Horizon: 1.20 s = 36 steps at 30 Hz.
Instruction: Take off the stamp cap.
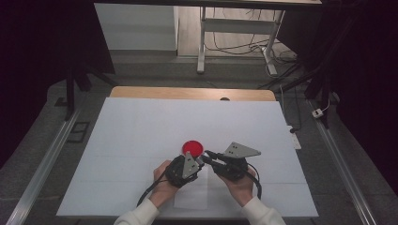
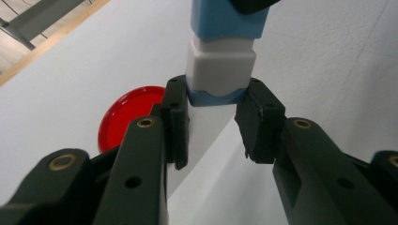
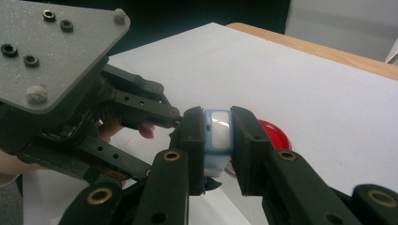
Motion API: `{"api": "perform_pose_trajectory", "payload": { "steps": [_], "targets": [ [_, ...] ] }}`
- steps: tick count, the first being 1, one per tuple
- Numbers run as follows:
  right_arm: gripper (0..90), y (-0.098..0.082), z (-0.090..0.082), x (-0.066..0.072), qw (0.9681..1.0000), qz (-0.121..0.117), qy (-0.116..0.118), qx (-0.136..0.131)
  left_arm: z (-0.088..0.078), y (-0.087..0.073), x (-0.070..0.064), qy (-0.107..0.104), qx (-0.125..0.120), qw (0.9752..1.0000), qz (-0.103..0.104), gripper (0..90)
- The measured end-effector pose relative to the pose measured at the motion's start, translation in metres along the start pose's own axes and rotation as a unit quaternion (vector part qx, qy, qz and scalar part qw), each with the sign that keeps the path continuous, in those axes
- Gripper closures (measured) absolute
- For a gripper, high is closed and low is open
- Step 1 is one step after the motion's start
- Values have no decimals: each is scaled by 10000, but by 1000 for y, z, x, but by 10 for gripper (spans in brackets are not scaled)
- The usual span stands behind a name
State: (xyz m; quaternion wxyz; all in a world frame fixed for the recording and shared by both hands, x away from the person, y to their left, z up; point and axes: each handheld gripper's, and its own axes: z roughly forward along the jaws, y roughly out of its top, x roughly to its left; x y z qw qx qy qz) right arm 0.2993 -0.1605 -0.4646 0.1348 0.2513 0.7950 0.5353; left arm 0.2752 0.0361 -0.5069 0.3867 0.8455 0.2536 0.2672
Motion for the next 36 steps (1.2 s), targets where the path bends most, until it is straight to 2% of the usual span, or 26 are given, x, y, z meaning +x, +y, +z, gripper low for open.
{"api": "perform_pose_trajectory", "payload": {
  "steps": [15,18,19,20,21,23,25,27,29,33,36],
  "targets": [
    [752,3,-2,1,9999,76,12,-67,-4,3,2,45,23,9997,234,653],
    [752,3,-2,1,9999,91,0,-92,-4,2,4,-107,-33,9999,74,652],
    [752,3,-2,1,9999,104,-6,-96,-4,2,5,-95,-5,9999,48,652],
    [753,3,-3,1,9999,106,-1,-112,-1,0,6,-33,185,9998,13,654],
    [754,4,-7,2,9994,52,-186,-274,0,-5,10,-16,235,9997,-75,654],
    [754,9,-15,-2,9989,72,-261,-391,0,-10,14,-82,119,9994,-299,654],
    [754,14,-24,-9,9982,191,-247,-514,-4,-6,14,-24,-9,9998,-211,654],
    [754,14,-26,-13,9981,230,-253,-521,-6,-3,12,-18,-54,9998,-180,654],
    [754,12,-25,-13,9984,232,-230,-465,-5,-3,11,-22,-24,9999,-156,654],
    [753,10,-19,-10,9991,204,-141,-350,-5,-5,13,-56,-12,9997,-234,653],
    [753,10,-18,-10,9991,206,-132,-347,-5,-5,14,-33,-27,9997,-242,653]
  ]
}}
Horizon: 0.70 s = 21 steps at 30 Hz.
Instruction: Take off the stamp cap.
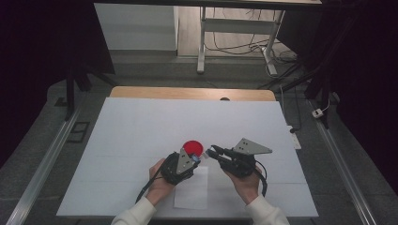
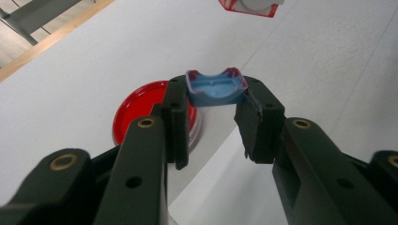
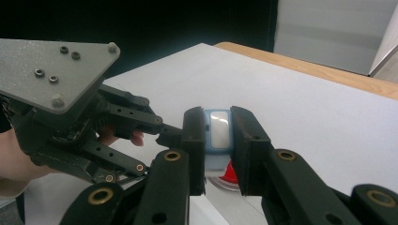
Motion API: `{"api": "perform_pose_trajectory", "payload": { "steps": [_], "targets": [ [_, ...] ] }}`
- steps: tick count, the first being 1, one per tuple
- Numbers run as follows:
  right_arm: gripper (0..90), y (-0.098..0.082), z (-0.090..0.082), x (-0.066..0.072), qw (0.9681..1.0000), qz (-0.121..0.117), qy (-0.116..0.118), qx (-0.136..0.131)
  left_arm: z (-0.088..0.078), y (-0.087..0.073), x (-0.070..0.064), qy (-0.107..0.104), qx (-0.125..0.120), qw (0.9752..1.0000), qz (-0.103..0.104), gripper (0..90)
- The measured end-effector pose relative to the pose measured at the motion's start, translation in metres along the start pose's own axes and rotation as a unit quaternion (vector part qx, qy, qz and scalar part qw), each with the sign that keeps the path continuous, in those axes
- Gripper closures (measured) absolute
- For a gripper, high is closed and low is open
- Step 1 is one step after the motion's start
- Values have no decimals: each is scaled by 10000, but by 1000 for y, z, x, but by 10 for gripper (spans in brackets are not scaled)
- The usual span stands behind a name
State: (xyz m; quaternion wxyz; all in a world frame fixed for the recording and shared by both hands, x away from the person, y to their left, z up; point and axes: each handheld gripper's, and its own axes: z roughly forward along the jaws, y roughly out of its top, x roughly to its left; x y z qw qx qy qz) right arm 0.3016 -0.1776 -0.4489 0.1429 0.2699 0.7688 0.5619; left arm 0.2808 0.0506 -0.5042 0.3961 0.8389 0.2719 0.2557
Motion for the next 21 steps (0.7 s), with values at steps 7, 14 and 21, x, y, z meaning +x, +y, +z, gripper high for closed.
{"api": "perform_pose_trajectory", "payload": {
  "steps": [7,14,21],
  "targets": [
    [753,-1,-1,-2,10000,33,-28,-7,-4,-1,4,26,-61,9999,-92,653],
    [753,-1,-1,-3,10000,54,-27,-8,-13,-4,11,-127,-179,9994,-280,652],
    [752,-2,0,-4,10000,51,-14,9,-25,-11,18,-175,-193,9989,-394,652]
  ]
}}
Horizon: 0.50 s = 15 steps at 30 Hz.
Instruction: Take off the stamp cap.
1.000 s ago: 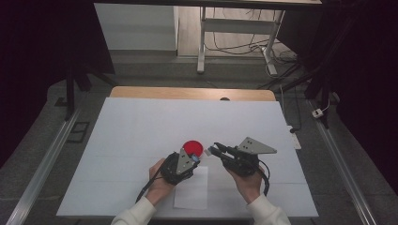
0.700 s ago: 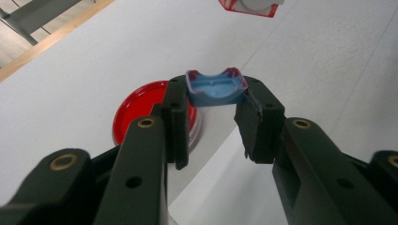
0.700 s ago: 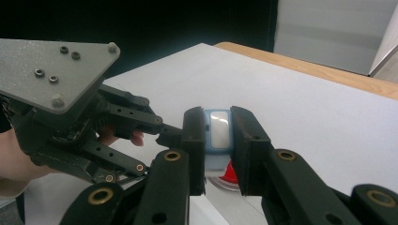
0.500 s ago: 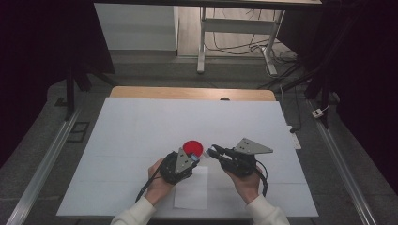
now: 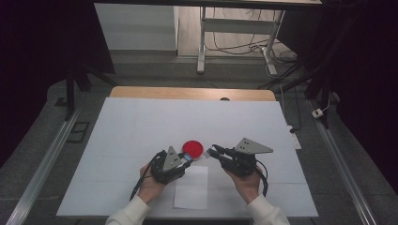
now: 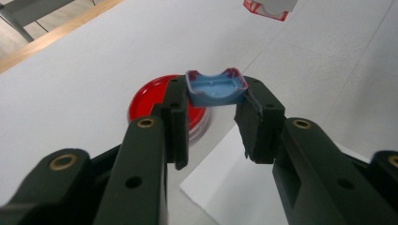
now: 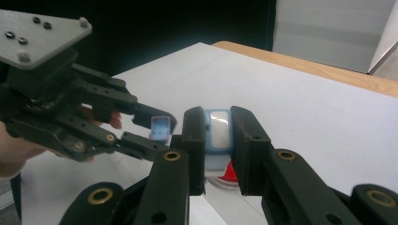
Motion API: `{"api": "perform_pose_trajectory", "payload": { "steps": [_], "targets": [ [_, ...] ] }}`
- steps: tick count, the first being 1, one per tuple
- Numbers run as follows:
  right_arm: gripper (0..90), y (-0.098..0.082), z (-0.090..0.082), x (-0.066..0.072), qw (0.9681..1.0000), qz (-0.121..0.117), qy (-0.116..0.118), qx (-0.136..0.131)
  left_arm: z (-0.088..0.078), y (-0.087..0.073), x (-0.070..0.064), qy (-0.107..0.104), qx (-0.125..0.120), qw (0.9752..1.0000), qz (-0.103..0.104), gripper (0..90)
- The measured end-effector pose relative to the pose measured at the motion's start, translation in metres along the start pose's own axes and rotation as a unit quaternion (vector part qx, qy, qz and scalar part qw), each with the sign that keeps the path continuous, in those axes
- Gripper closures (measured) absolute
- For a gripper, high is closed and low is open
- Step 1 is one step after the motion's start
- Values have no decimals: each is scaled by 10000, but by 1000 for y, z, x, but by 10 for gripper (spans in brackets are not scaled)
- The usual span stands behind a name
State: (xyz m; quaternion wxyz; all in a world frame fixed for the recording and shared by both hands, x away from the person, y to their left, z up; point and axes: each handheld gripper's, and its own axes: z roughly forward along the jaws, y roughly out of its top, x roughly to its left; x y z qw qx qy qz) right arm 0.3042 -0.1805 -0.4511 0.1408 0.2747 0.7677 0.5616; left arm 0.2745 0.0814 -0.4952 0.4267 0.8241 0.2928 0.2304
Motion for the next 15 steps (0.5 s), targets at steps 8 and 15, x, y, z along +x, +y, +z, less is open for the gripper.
{"api": "perform_pose_trajectory", "payload": {
  "steps": [8,15],
  "targets": [
    [752,-1,0,-2,10000,-1,24,-16,-22,-10,10,75,-60,9999,-113,651],
    [752,0,-2,-3,10000,-9,16,-52,-46,-28,20,127,-104,9992,-375,651]
  ]
}}
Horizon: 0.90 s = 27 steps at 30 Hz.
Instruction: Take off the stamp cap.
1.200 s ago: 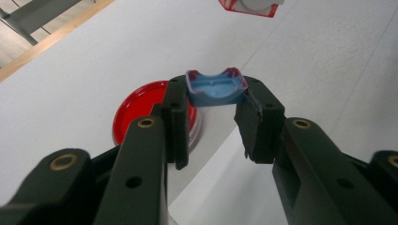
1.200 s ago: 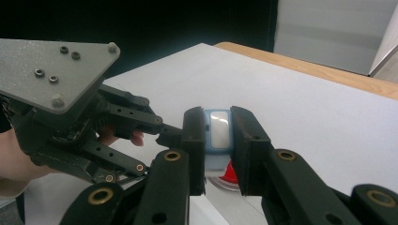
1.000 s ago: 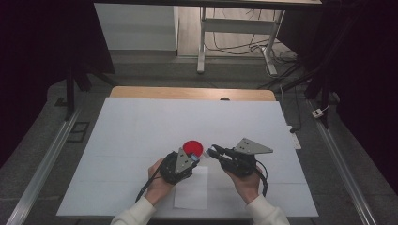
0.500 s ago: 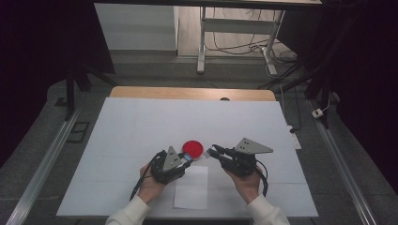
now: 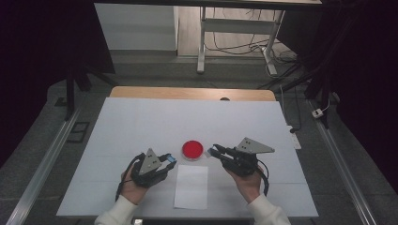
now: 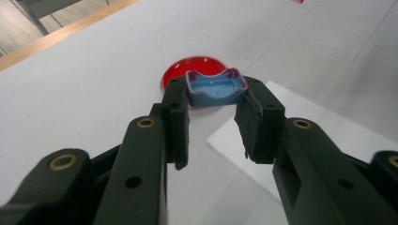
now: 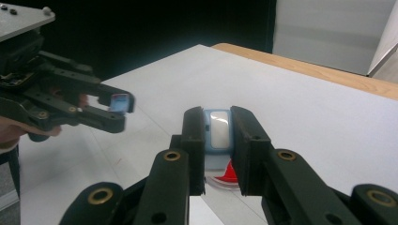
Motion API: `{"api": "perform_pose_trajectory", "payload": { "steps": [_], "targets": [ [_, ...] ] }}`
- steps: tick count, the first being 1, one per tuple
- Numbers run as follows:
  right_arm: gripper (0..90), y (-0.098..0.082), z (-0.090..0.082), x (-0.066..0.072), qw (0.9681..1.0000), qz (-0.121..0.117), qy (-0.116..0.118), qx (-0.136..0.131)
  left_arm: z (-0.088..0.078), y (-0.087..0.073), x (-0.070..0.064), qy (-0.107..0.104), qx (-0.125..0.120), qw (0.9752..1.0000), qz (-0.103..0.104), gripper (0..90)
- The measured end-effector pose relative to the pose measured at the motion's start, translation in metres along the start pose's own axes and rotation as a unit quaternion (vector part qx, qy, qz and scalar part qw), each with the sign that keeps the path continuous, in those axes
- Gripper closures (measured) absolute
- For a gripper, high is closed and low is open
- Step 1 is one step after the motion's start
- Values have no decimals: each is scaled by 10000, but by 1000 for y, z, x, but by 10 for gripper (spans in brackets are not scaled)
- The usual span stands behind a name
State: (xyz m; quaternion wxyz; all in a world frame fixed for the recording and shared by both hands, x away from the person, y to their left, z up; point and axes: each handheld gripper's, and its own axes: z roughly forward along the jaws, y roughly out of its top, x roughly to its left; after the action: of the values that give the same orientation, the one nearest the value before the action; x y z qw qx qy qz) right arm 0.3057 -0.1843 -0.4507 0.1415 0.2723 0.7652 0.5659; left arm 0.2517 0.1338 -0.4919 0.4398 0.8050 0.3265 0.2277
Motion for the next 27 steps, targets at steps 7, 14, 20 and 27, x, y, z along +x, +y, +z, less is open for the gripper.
{"api": "perform_pose_trajectory", "payload": {
  "steps": [7,14,20,27],
  "targets": [
    [751,1,-1,-2,10000,-13,74,-43,-22,-19,9,147,4,9997,-213,650],
    [751,1,0,-2,9999,-13,97,-27,-41,-36,15,262,27,9990,-371,650],
    [751,1,1,-2,9999,-46,127,5,-54,-46,17,338,20,9983,-468,650],
    [751,0,2,-2,9999,-69,136,28,-60,-52,21,373,25,9977,-571,650]
  ]
}}
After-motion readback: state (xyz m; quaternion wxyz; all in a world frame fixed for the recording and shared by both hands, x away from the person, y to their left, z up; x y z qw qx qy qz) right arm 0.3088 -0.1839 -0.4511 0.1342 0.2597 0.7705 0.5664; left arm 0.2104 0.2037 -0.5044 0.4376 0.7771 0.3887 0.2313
